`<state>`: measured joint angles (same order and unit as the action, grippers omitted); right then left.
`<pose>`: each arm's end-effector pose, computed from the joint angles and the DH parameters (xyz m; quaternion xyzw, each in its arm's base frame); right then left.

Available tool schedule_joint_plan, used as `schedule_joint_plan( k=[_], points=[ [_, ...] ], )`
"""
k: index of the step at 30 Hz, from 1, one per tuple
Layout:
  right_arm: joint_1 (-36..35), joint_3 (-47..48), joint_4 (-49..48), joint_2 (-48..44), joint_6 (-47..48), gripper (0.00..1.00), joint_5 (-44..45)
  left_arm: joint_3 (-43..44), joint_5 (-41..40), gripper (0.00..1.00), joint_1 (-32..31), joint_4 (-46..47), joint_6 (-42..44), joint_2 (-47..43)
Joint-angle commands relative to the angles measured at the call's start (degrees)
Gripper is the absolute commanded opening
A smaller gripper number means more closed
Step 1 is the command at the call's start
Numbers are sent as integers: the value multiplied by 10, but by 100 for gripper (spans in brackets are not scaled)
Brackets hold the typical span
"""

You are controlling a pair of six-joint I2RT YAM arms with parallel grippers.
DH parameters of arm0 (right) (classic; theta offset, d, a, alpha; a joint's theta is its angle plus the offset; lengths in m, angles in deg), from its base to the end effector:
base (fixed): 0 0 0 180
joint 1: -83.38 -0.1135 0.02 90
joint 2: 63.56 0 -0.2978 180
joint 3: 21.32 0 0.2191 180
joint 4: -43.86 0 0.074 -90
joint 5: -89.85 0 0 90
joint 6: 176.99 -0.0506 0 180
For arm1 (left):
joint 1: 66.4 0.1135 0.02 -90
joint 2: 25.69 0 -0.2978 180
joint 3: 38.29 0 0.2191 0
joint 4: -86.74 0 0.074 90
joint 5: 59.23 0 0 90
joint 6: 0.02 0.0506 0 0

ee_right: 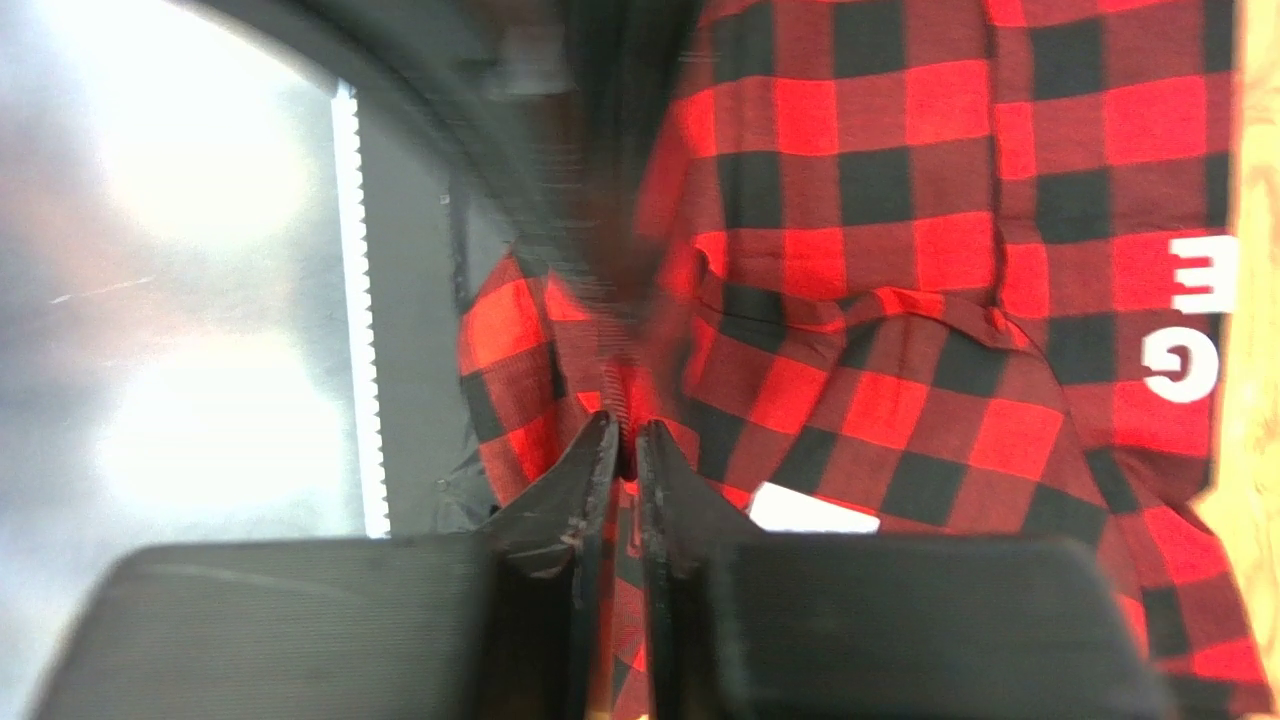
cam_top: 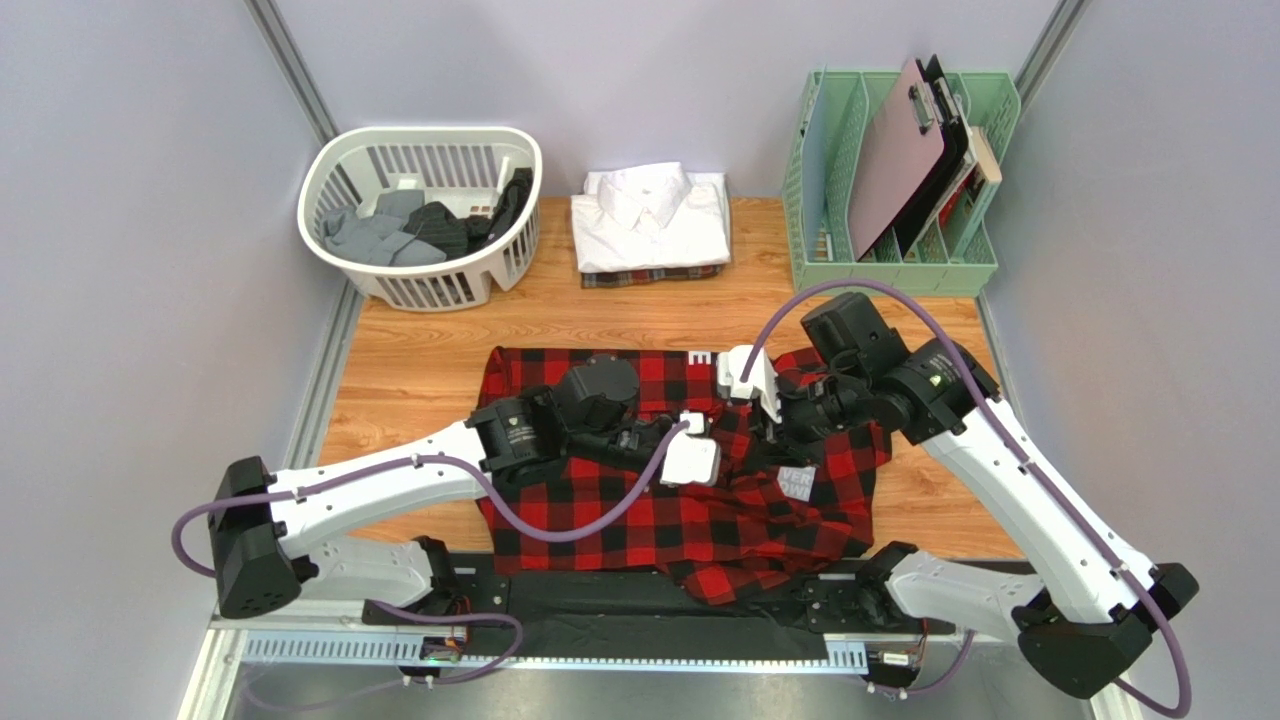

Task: Fold and stack the long sleeve shirts
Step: Fold the shirt

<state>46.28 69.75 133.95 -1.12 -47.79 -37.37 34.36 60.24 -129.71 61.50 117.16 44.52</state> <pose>0.0845 0.1023 0.3821 -0.6292 0.6737 0.3049 0.2392 0.0887 -0.2318 0.3573 0.6711 0.4672 -0.3674 0.4431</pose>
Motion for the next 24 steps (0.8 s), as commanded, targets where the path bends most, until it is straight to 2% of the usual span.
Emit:
schedule_joint_plan(
  k=[1,2,3,4,5,6,7,11,14,16,19,24],
  points=[
    [-3,18,-55,-28,-56,29,54,20,22,0,-20,-85,-12,-37],
    [-2,21,-62,-32,-75,40,96,14,33,0,-22,-97,-15,-43],
    [31,31,-62,-30,-83,51,90,9,38,0,-24,-117,-16,-49],
    [65,40,-54,-28,-84,69,66,4,44,0,-26,-124,-17,-64],
    [106,45,-54,-15,-89,74,-4,-8,58,0,-30,-131,-13,-69],
    [178,50,-53,-5,-94,76,-30,-14,61,0,-41,-134,-13,-77],
    [202,61,-49,14,-102,77,-41,-19,66,0,-50,-134,-13,-89],
    [244,87,-4,143,-83,73,-51,-28,45,0,-129,-137,-2,-98],
    [247,76,-19,196,-97,61,-28,-19,29,0,-135,-108,-26,-85],
    [247,60,-54,244,-116,57,-18,-15,-10,0,-132,-86,-55,-78],
    [251,50,-90,307,-141,52,22,11,-1,0,-88,-60,-116,-69],
    [273,49,-119,400,-156,50,89,30,28,0,60,-62,-226,-41]
  ],
)
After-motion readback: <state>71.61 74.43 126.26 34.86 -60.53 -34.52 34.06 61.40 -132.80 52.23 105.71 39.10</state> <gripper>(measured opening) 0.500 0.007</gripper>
